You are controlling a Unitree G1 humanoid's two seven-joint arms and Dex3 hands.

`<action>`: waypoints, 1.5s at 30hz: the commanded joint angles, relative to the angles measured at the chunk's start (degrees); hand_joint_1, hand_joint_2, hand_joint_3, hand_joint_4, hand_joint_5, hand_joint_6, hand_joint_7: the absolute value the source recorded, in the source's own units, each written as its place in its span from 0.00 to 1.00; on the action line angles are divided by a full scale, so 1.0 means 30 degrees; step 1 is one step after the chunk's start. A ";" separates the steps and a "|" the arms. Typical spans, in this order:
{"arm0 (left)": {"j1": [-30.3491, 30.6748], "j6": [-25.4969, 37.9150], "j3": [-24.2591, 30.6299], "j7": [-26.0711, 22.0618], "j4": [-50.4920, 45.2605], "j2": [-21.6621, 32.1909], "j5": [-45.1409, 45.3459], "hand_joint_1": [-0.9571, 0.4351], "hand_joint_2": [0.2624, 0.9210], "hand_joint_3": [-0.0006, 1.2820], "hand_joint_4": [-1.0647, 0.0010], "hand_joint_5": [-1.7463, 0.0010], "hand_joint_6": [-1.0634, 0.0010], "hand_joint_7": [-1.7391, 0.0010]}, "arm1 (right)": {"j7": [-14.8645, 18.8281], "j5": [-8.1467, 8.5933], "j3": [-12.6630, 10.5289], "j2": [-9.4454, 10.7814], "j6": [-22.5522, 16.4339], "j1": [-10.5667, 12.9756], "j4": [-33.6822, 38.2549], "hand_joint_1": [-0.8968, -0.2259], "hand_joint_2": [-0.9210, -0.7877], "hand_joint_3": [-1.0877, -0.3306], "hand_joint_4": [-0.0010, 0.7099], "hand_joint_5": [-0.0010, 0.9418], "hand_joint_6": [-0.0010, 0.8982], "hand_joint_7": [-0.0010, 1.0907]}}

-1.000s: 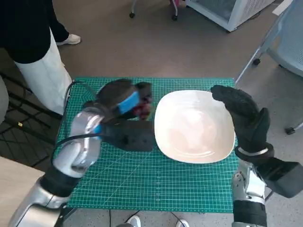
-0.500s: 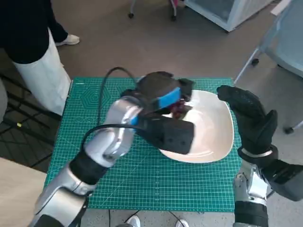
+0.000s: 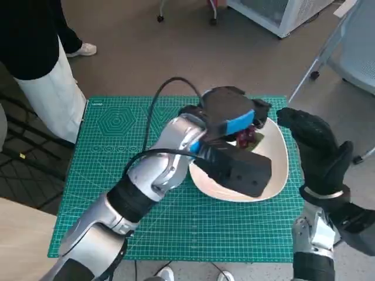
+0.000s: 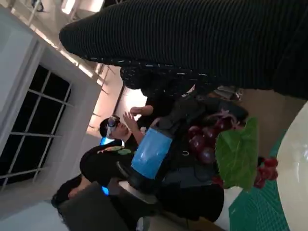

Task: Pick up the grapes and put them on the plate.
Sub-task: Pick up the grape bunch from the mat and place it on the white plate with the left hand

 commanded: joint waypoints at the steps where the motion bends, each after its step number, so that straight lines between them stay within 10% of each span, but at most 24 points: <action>1: -0.0546 -0.0130 -0.0173 0.0155 0.0534 -0.0243 0.0127 0.69 1.00 0.14 0.50 0.22 0.51 0.29 | -0.0203 -0.0166 -0.0126 -0.0067 -0.0148 0.0595 0.0153 0.56 0.00 0.67 0.27 0.01 0.02 0.31; 25: -0.0194 0.0335 0.0085 -0.0457 0.0780 -0.0490 -0.0564 0.70 1.00 0.16 0.52 0.18 0.53 0.32 | -0.0141 -0.0270 -0.0056 0.0031 -0.0278 0.0459 0.0508 0.55 0.00 0.67 0.27 0.00 0.03 0.29; 31: -0.0268 0.0590 0.0391 -0.2089 0.0660 -0.0357 -0.1638 0.91 0.85 0.25 0.44 0.23 0.65 0.83 | -0.0136 -0.0317 0.0016 0.0049 -0.0335 0.0447 0.0577 0.55 0.00 0.67 0.27 0.00 0.03 0.28; 38: -0.0359 0.0731 0.0355 -0.2925 0.0428 -0.0197 -0.1863 0.56 0.70 0.05 0.60 0.76 0.73 0.99 | -0.0146 -0.0299 0.0088 0.0043 -0.0342 0.0481 0.0528 0.55 0.00 0.67 0.27 0.00 0.03 0.28; 45: -0.0435 0.0488 0.0328 -0.3143 0.0698 -0.0100 -0.2103 0.46 0.68 0.01 0.73 0.93 0.77 1.00 | -0.0155 -0.0315 0.0134 0.0007 -0.0361 0.0467 0.0574 0.55 0.00 0.67 0.27 0.00 0.03 0.28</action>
